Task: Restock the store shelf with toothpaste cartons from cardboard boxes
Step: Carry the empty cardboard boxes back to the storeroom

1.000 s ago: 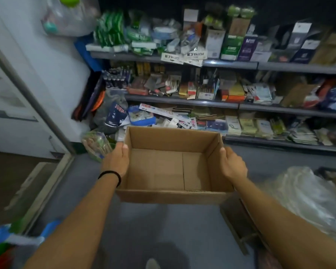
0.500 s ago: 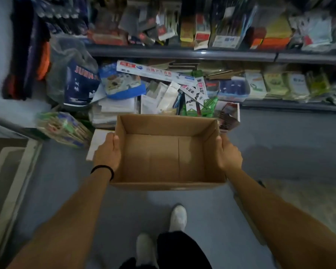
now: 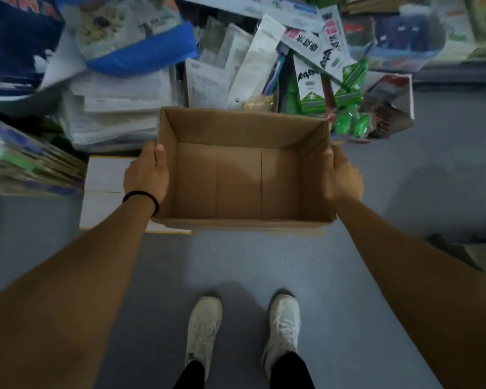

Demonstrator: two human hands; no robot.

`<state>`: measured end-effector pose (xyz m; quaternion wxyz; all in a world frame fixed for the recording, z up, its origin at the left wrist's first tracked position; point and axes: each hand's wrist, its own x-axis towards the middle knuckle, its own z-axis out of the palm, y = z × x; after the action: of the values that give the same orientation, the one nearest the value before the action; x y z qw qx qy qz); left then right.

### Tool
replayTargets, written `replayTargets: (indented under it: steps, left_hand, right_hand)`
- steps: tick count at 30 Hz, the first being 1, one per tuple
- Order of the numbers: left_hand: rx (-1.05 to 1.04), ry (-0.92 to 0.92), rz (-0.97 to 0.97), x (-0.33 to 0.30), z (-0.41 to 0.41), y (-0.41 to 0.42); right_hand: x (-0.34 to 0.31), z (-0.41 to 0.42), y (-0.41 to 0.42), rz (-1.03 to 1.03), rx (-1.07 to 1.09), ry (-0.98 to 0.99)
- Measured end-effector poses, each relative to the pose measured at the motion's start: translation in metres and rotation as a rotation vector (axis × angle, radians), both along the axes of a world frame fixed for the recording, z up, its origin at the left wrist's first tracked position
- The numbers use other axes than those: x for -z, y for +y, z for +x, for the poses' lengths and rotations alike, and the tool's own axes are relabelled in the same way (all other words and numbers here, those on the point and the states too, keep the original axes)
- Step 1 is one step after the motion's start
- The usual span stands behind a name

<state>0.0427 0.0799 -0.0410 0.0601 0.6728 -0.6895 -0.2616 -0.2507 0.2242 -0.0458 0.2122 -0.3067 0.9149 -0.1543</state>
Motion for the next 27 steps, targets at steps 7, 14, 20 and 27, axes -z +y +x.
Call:
replayTargets:
  steps: [7,14,20,27]
  left_hand:
    - [0.039,0.022,0.058,0.053,-0.006,-0.012]
    - [0.044,0.014,0.040,0.077,-0.009,-0.019]
    - [0.094,-0.132,0.084,0.049,-0.016,-0.011]
    - [0.589,-0.286,-0.150,-0.075,-0.068,0.008]
  right_hand:
    - [0.055,-0.002,-0.005,0.020,0.031,0.032]
    - [0.070,-0.001,-0.007,-0.004,0.027,0.043]
    - [0.051,0.007,-0.005,0.190,-0.086,-0.028]
    - [-0.065,0.020,-0.005,0.218,-0.319,0.153]
